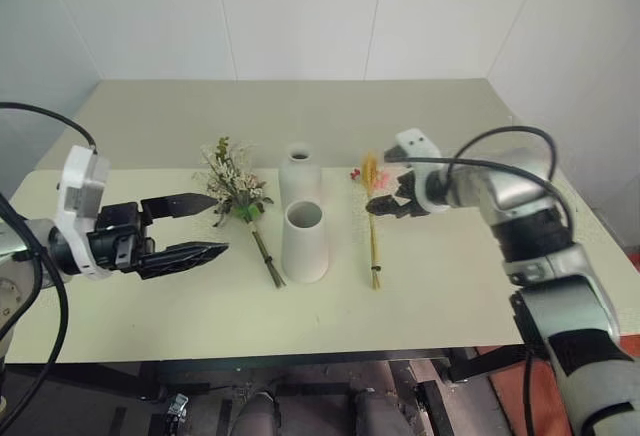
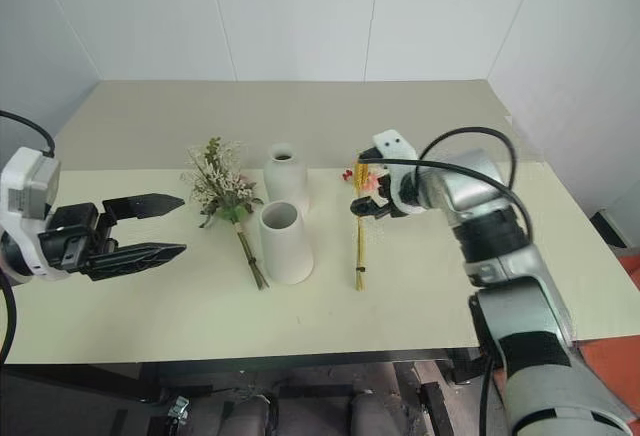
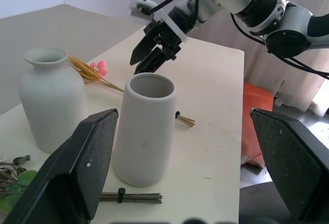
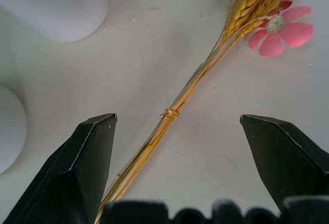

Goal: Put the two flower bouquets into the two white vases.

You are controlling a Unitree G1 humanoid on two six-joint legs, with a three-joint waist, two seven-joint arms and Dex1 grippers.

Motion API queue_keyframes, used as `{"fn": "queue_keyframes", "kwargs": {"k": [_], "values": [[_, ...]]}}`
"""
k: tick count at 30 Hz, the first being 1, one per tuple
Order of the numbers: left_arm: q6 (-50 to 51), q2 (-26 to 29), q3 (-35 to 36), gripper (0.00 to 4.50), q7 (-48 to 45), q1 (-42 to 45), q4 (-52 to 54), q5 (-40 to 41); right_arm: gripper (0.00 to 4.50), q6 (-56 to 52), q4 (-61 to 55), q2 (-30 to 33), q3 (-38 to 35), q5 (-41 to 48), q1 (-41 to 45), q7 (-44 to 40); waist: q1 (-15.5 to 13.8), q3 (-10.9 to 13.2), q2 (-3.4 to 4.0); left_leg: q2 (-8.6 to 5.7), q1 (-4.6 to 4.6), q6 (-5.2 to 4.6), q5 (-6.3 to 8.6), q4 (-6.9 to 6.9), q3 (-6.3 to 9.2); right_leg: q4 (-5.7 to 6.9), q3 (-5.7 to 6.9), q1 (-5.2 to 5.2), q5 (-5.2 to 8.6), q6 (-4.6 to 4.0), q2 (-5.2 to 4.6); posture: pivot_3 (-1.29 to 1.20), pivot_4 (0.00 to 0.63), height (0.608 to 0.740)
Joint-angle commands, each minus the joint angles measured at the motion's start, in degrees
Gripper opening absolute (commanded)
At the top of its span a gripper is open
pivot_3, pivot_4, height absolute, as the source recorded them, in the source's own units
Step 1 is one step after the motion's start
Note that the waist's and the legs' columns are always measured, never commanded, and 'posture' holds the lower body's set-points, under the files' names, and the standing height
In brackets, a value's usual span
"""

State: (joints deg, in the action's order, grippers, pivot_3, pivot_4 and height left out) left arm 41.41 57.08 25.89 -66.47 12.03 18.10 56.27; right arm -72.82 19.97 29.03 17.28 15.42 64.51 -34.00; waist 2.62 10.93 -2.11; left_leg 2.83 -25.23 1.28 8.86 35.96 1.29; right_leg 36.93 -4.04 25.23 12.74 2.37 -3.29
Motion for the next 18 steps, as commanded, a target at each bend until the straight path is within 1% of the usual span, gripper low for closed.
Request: {"fn": "queue_keyframes", "kwargs": {"k": [1, 3, 6, 9, 12, 14, 16, 18], "values": [[-1.1, 0.8, 1.9, 4.47, -1.3, -0.3, 0.6, -0.1, 4.50, 3.6, 8.4, -2.9, 2.3, -3.8, 3.7, 0.1, 0.1, 0.0, 0.00, 0.00, 0.00, 0.00, 0.00, 0.02, 0.00, 0.00, 0.00, -0.02, 0.00, 0.02, 0.00, 0.00, 0.150, 0.740], [-0.9, 0.6, 2.5, 4.47, -1.3, -1.2, 1.2, -0.1, 4.50, 5.9, 14.4, -5.1, 4.5, -5.9, 5.1, -0.7, 0.2, 0.0, 0.00, 0.00, 0.00, 0.00, 0.00, 0.02, -0.01, -0.01, 0.00, 0.00, -0.03, 0.07, 0.00, 0.00, 0.150, 0.740], [-0.6, 0.6, 3.0, 4.47, -1.1, -2.4, 2.0, 0.3, 4.50, 8.8, 22.5, -7.3, 6.4, -7.9, 7.9, -4.1, 0.4, 0.0, 0.01, 0.01, 0.01, 0.00, 0.00, 0.01, 0.01, 0.03, 0.00, 0.01, -0.03, 0.06, 0.01, 0.00, 0.150, 0.740], [-0.7, 0.3, 3.3, 4.50, -0.7, -3.3, 2.7, 0.2, 3.91, 12.3, 28.2, -9.2, 9.9, -11.1, 10.5, -8.2, 0.9, 0.0, 0.01, 0.00, 0.01, 0.00, 0.00, 0.01, 0.01, 0.05, 0.00, 0.00, -0.04, 0.05, 0.01, 0.00, 0.150, 0.740], [-0.8, -0.1, 3.6, 4.50, -0.1, -4.0, 3.6, 0.4, 2.87, 15.6, 31.4, -10.4, 11.2, -13.8, 11.6, -10.3, 1.2, 0.0, 0.01, 0.01, 0.02, 0.00, 0.00, 0.01, 0.04, 0.08, 0.01, 0.00, -0.03, 0.06, 0.02, 0.00, 0.150, 0.740], [-0.7, -0.4, 4.2, 4.50, 0.4, -4.8, 4.3, 0.7, 2.19, 17.6, 33.9, -11.1, 10.1, -14.8, 12.6, -10.3, 1.4, 0.0, 0.01, 0.01, 0.02, 0.00, 0.00, 0.01, 0.04, 0.09, 0.01, -0.01, -0.03, 0.07, 0.02, 0.00, 0.150, 0.740], [-0.6, -0.6, 4.8, 4.50, 0.9, -5.5, 5.0, 0.9, 1.39, 19.0, 35.7, -11.5, 8.9, -15.4, 13.4, -10.1, 1.4, 0.0, 0.01, 0.00, 0.02, 0.00, 0.00, 0.01, 0.04, 0.09, 0.01, 0.00, -0.04, 0.06, 0.02, 0.00, 0.150, 0.740], [-0.6, -0.7, 5.3, 4.50, 1.4, -6.0, 5.3, 1.0, 0.76, 19.8, 36.7, -11.5, 7.9, -16.0, 13.6, -9.8, 1.4, 0.0, 0.01, 0.01, 0.02, 0.00, 0.00, 0.01, 0.05, 0.10, 0.01, 0.00, -0.04, 0.06, 0.03, 0.00, 0.150, 0.740]]}}
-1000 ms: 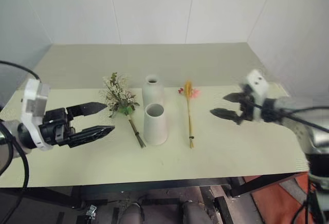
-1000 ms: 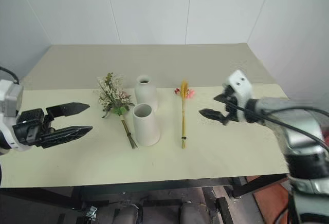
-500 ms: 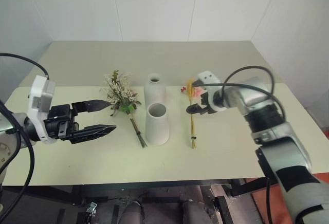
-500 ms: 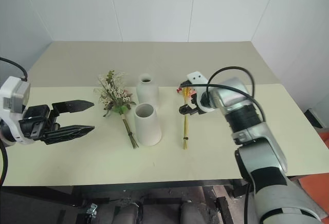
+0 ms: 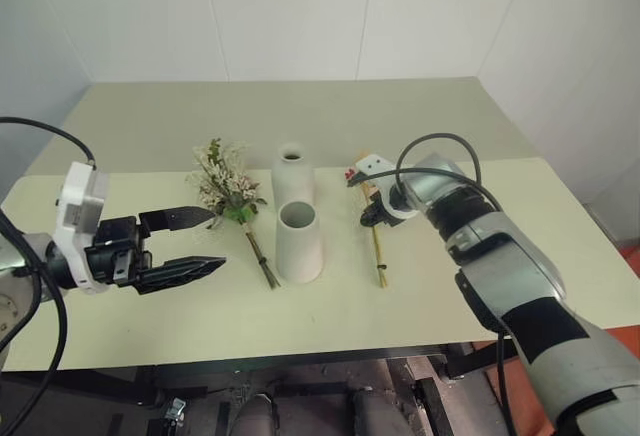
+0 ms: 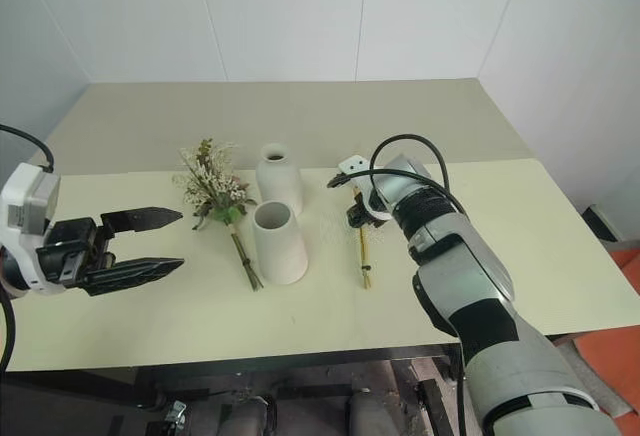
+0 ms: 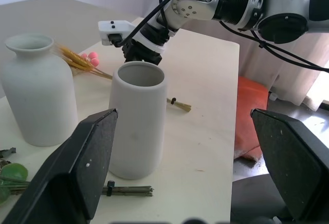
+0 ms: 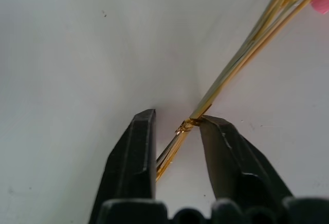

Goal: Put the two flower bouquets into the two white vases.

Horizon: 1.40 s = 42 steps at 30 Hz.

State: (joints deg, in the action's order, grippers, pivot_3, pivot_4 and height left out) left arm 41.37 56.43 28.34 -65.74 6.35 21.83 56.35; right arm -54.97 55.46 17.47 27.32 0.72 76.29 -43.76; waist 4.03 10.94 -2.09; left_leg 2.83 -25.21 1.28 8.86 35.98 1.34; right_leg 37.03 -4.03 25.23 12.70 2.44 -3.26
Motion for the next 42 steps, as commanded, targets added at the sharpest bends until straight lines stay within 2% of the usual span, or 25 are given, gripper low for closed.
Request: {"fn": "queue_keyframes", "kwargs": {"k": [1, 2, 5, 12, 14, 18, 23, 30, 34, 42], "values": [[-0.6, 0.0, 2.9, 4.50, 0.9, -0.4, 1.7, 1.0, 0.38, 2.0, 1.4, 0.3, -3.2, -1.3, 1.9, 0.6, 0.0, 0.0, 0.00, 0.00, 0.00, 0.00, 0.00, 0.00, 0.00, 0.00, 0.00, 0.00, 0.00, 0.00, 0.00, 0.00, 0.150, 0.740], [-0.6, -0.1, 3.0, 4.50, 0.9, -0.6, 1.8, 0.9, 0.04, 2.0, 1.4, 0.7, -4.5, -1.1, 1.8, 1.5, 0.0, 0.0, 0.00, 0.00, 0.00, 0.00, 0.00, 0.00, 0.00, 0.00, 0.00, 0.00, 0.00, 0.00, 0.00, 0.00, 0.150, 0.740], [-0.7, -0.3, 3.0, 4.50, 1.5, -0.5, 1.7, 0.9, 0.04, 3.1, 0.2, 2.4, -9.3, -0.8, 0.7, 6.0, 0.0, 0.0, 0.01, 0.00, 0.00, 0.00, 0.00, 0.00, 0.00, 0.00, 0.00, 0.00, 0.00, 0.00, 0.00, 0.00, 0.150, 0.740], [-1.0, -1.2, 1.9, 4.50, 2.2, -0.2, 1.4, 0.5, 0.04, 12.3, -6.2, 7.0, -27.8, 4.4, -1.7, 20.0, -0.2, 0.0, 0.01, -0.03, -0.01, 0.00, 0.00, 0.00, 0.01, -0.02, -0.01, -0.04, 0.00, -0.01, -0.02, 0.00, 0.150, 0.740], [-1.0, -1.3, 1.4, 4.50, 2.1, 0.2, 1.1, 0.5, 0.04, 16.8, -8.9, 6.4, -33.4, 7.8, -1.2, 21.8, 0.0, 0.0, 0.03, -0.02, -0.01, 0.00, 0.00, -0.01, 0.01, -0.01, -0.01, -0.03, 0.00, 0.00, 0.00, 0.00, 0.150, 0.740], [-1.1, -1.0, 0.0, 4.50, 1.8, 1.8, 0.0, -0.1, 0.04, 27.0, -15.3, 1.0, -41.4, 15.8, 2.0, 20.3, 1.3, 0.0, 0.07, 0.02, 0.05, -0.01, 0.00, -0.03, 0.01, 0.03, -0.05, -0.02, 0.00, 0.03, 0.06, 0.00, 0.150, 0.740], [-1.0, -0.5, -0.4, 4.50, 1.2, 2.7, -0.4, -0.5, 0.04, 35.7, -17.0, -6.0, -41.0, 19.0, 4.2, 14.5, 1.9, 0.1, 0.10, 0.08, 0.10, -0.01, -0.01, -0.06, 0.07, 0.08, -0.06, -0.02, -0.02, 0.00, 0.15, 0.00, 0.150, 0.740], [-0.1, 0.0, 2.9, 4.50, 1.6, 0.1, 1.8, 0.2, 0.04, 45.0, -12.1, -14.7, -40.9, 19.6, 7.3, 15.7, 1.4, 0.1, 0.12, 0.07, 0.08, -0.01, 0.00, -0.06, 0.09, 0.06, -0.03, -0.06, -0.03, -0.04, 0.12, 0.00, 0.150, 0.740], [0.1, 0.2, 4.3, 4.50, 1.8, -1.4, 2.6, 0.8, 0.04, 49.6, -9.1, -16.4, -39.4, 18.1, 7.0, 14.5, 1.4, 0.1, 0.13, 0.07, 0.07, 0.00, 0.00, -0.06, 0.10, 0.05, -0.02, -0.06, -0.04, -0.06, 0.11, 0.00, 0.150, 0.740], [0.1, 0.2, 5.8, 4.50, 2.5, -3.1, 3.3, 0.9, 0.04, 52.3, -5.4, -17.4, -38.7, 17.9, 6.4, 13.7, 1.5, 0.1, 0.15, 0.07, 0.08, 0.00, 0.00, -0.07, 0.10, 0.06, -0.02, -0.05, -0.04, -0.08, 0.12, 0.00, 0.150, 0.740]]}}
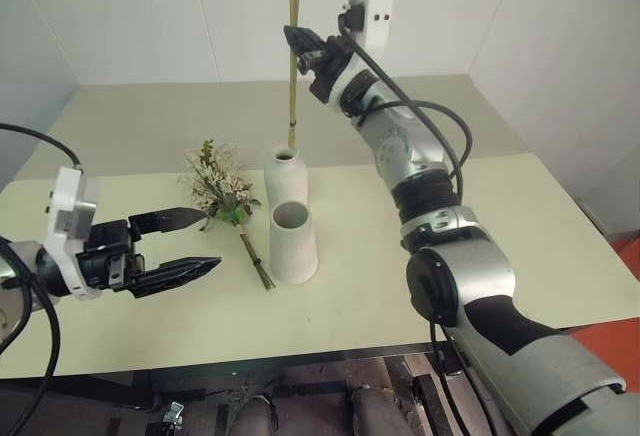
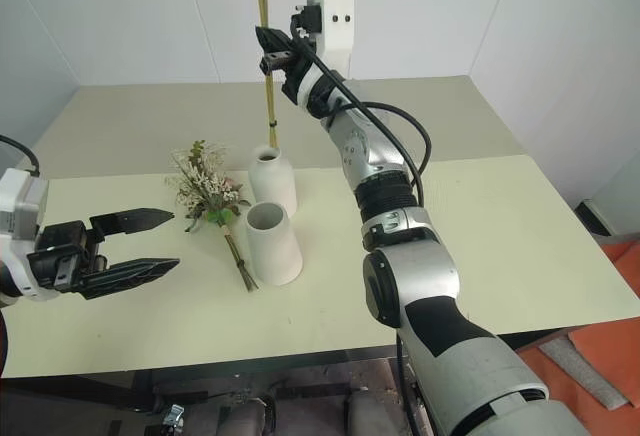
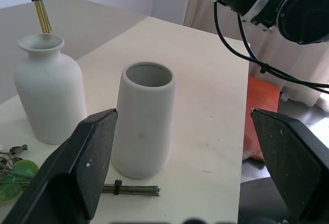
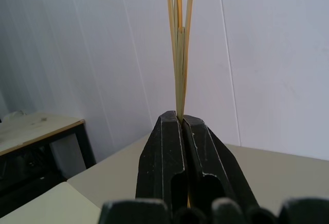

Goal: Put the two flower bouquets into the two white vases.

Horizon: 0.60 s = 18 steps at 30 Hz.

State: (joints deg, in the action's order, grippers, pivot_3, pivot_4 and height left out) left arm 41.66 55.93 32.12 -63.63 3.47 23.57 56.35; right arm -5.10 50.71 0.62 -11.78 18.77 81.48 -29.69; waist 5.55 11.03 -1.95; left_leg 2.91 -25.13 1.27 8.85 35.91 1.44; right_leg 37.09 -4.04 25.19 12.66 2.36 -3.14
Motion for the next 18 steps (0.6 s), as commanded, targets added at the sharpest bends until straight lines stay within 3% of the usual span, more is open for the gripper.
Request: {"fn": "queue_keyframes", "kwargs": {"k": [1, 10, 13, 18], "values": [[-0.1, 0.6, 2.0, 4.50, 0.5, -0.3, 1.7, 0.9, 0.04, 2.6, -0.4, -0.7, 0.6, -0.3, 0.9, -0.3, 0.0, 0.0, 0.00, 0.00, 0.00, 0.00, 0.00, 0.00, 0.00, 0.00, 0.00, 0.00, 0.00, 0.00, 0.00, 0.00, 0.150, 0.740], [0.0, 0.7, 2.4, 4.50, 0.9, -0.8, 1.9, 1.2, 0.04, 5.4, 1.8, -2.2, 2.2, -2.3, -1.6, -1.1, 0.0, 0.0, 0.00, 0.00, 0.00, 0.00, 0.00, 0.00, 0.00, 0.00, 0.00, 0.00, 0.00, 0.00, 0.00, 0.00, 0.150, 0.740], [0.2, 0.5, 2.3, 4.50, 1.3, -0.8, 1.7, 1.6, 0.77, 8.5, 1.3, -1.8, 4.9, -5.1, -5.3, -2.9, 0.0, 0.0, 0.00, 0.00, 0.00, 0.00, 0.00, 0.00, 0.00, 0.00, 0.00, 0.00, 0.00, -0.01, 0.00, 0.00, 0.150, 0.740], [-0.5, -1.0, -1.6, 4.50, 2.7, 0.2, -1.3, -0.9, 2.57, 11.0, -4.6, 0.0, 7.9, -6.9, -14.5, -6.8, -0.2, 0.0, 0.00, -0.01, 0.00, 0.00, 0.00, 0.00, 0.00, 0.00, 0.00, -0.03, 0.00, 0.00, -0.01, 0.00, 0.150, 0.740]]}}
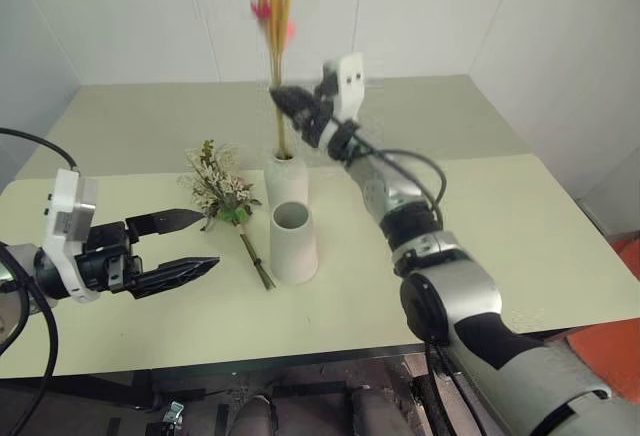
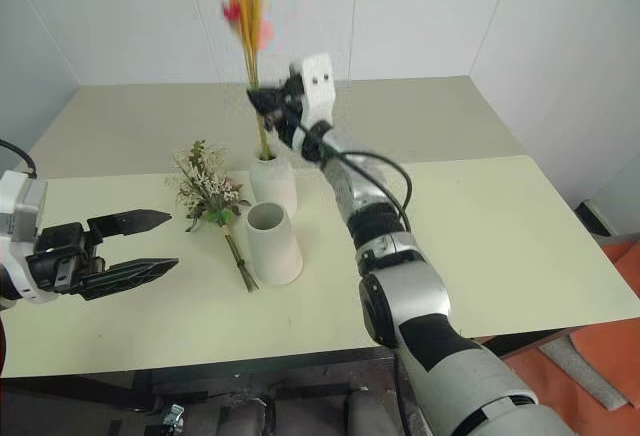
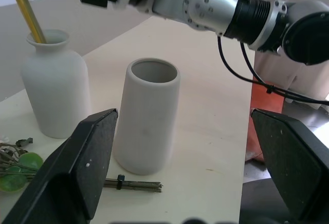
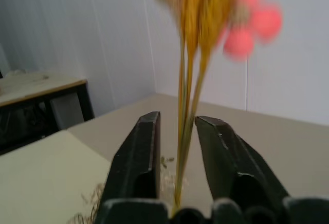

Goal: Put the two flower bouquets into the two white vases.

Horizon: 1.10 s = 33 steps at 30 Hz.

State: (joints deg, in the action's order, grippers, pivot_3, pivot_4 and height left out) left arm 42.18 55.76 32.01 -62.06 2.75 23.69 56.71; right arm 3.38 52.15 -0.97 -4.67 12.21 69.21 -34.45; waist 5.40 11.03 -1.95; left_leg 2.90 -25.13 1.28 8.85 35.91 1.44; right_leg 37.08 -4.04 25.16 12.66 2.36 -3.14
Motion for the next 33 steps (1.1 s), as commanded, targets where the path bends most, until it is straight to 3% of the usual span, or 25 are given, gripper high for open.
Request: {"fn": "queue_keyframes", "kwargs": {"k": [1, 5, 6, 12, 16, 21, 26, 33], "values": [[-1.2, -1.1, -1.9, 4.50, 1.4, 1.1, -2.0, -1.8, 2.90, 2.6, -8.2, 2.2, 1.3, -0.7, -4.0, -2.7, -0.1, 0.0, 0.01, 0.00, 0.00, 0.00, 0.00, 0.00, 0.00, 0.01, 0.00, 0.00, 0.00, 0.00, 0.00, 0.00, 0.150, 0.740], [-0.6, -3.9, -4.6, 4.50, 9.5, 3.8, -4.6, -5.6, 4.32, -0.5, -17.9, 5.8, 3.0, -0.4, -9.5, -5.1, -0.1, 0.0, 0.00, 0.00, 0.00, 0.00, 0.00, 0.02, 0.01, 0.02, 0.00, 0.00, -0.01, 0.01, 0.01, 0.00, 0.150, 0.740], [0.5, -4.2, -5.8, 4.50, 12.6, 4.9, -5.0, -6.9, 4.46, -1.7, -19.8, 6.8, 3.1, -0.1, -10.3, -5.7, -0.1, 0.0, 0.00, -0.01, 0.01, 0.00, 0.00, 0.02, 0.01, 0.05, -0.01, 0.01, -0.01, 0.01, 0.01, 0.00, 0.150, 0.740], [9.7, -4.9, -12.7, 4.50, 25.6, 13.2, -7.4, -10.9, 4.46, -8.6, -27.3, 12.7, 2.3, 2.5, -11.4, -8.4, -0.2, 0.0, -0.02, -0.02, 0.04, 0.00, 0.00, 0.04, 0.04, 0.07, -0.01, -0.03, 0.00, 0.06, 0.03, 0.00, 0.150, 0.740], [24.8, -4.6, -20.3, 4.50, 32.6, 22.2, -9.9, -12.0, 4.46, -12.7, -30.9, 18.6, 1.4, 5.0, -11.2, -14.1, -0.8, 0.0, -0.02, -0.04, 0.04, 0.00, -0.01, 0.04, 0.05, 0.06, -0.02, -0.05, 0.01, 0.08, 0.03, 0.00, 0.150, 0.740], [36.6, -13.0, -23.7, 4.50, 41.8, 31.0, -14.6, -14.7, 4.46, -21.1, -39.0, 29.3, 2.1, 11.7, -14.4, -29.2, -2.0, 0.0, -0.02, -0.07, 0.03, 0.00, 0.00, 0.07, 0.05, 0.04, -0.01, -0.08, 0.01, 0.13, 0.01, 0.00, 0.150, 0.740], [40.7, -21.8, -25.2, 4.50, 49.8, 37.0, -18.8, -21.0, 4.46, -28.0, -44.5, 40.3, 2.0, 19.0, -17.6, -45.5, -2.9, 0.0, -0.04, -0.12, 0.03, 0.00, -0.01, 0.16, 0.07, 0.03, -0.01, -0.13, -0.01, 0.16, 0.00, 0.00, 0.150, 0.740], [38.6, -28.4, -26.5, 4.50, 54.9, 42.0, -24.7, -28.6, 4.46, -27.9, -47.2, 45.7, 2.1, 20.2, -20.8, -51.7, -2.8, 0.0, -0.04, -0.13, 0.14, 0.00, -0.01, 0.18, 0.13, 0.06, -0.04, -0.17, 0.02, 0.22, 0.04, 0.00, 0.150, 0.740]]}}
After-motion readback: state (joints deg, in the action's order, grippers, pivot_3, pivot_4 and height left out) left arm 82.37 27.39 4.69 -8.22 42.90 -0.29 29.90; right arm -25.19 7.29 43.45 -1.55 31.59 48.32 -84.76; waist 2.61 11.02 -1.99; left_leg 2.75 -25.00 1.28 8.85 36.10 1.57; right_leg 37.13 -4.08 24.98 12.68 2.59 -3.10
